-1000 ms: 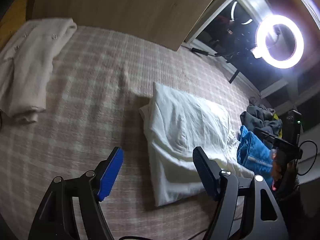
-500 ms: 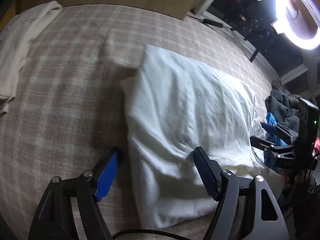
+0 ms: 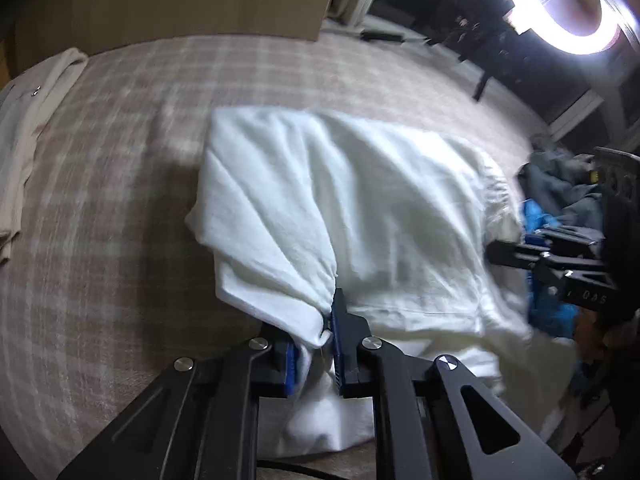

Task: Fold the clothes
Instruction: 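Lift the folded shirt with both grippers and carry it toward the wooden board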

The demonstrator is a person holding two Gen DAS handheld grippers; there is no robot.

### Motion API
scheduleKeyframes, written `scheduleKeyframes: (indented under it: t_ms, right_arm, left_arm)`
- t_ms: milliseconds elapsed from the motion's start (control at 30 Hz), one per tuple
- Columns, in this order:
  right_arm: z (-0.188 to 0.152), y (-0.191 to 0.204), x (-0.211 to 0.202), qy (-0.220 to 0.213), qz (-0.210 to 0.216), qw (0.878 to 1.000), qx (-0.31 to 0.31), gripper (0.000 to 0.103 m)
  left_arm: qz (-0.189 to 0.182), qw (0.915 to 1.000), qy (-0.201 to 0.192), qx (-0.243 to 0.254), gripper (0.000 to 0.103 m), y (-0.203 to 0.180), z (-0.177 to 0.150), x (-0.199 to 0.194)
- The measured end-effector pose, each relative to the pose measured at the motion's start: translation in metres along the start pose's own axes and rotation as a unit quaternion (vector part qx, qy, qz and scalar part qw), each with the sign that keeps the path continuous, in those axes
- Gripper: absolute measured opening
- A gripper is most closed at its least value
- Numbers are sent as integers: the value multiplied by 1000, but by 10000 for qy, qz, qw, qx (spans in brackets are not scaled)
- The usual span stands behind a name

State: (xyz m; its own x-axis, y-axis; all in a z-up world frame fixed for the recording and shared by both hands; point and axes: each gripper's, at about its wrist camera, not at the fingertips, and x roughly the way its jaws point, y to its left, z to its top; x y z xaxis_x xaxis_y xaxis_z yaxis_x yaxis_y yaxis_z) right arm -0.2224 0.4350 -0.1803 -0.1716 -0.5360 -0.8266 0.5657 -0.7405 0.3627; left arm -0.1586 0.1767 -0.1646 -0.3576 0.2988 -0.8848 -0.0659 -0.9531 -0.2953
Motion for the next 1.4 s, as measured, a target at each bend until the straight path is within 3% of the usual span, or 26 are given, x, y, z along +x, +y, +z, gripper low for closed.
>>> scheduleKeyframes:
  t_ms: [233, 433, 600, 867, 1033, 1200, 1267, 1333, 1400]
  right_arm:
    - [2, 33, -48, -547, 26, 9978, 363, 17]
    - [51, 94, -54, -1019, -89, 9935, 501, 17]
    - [95, 170, -32, -1286, -45, 9912, 303, 17]
    - [198, 279, 63, -1369, 207, 9904, 12, 17]
    - [252, 315, 130, -1194, 173, 9927, -78, 17]
    - [285, 309, 192, -831, 41, 9965, -24, 17]
    - [291, 296, 220, -600, -36, 9982, 4, 17]
    - [294, 289, 244, -256, -176, 9995, -74, 27]
    - [289, 279, 251, -70, -193, 9997, -107, 31]
  left_arm:
    - [-536, 9971, -464, 281, 12, 14, 15, -53]
    - [-682, 9936, -749, 493, 12, 68, 29, -111]
    - [-323, 9913, -1036, 748, 12, 138, 41, -166]
    - [545, 9889, -1206, 670, 12, 280, 74, -228]
    - [869, 9895, -1091, 373, 12, 354, 104, -210]
    - [871, 9923, -852, 213, 12, 402, 119, -163]
    - [945, 9935, -628, 97, 21, 419, 122, -137]
    - [942, 9944, -415, -231, 34, 438, 121, -118]
    - [972, 9931, -549, -368, 39, 442, 116, -130]
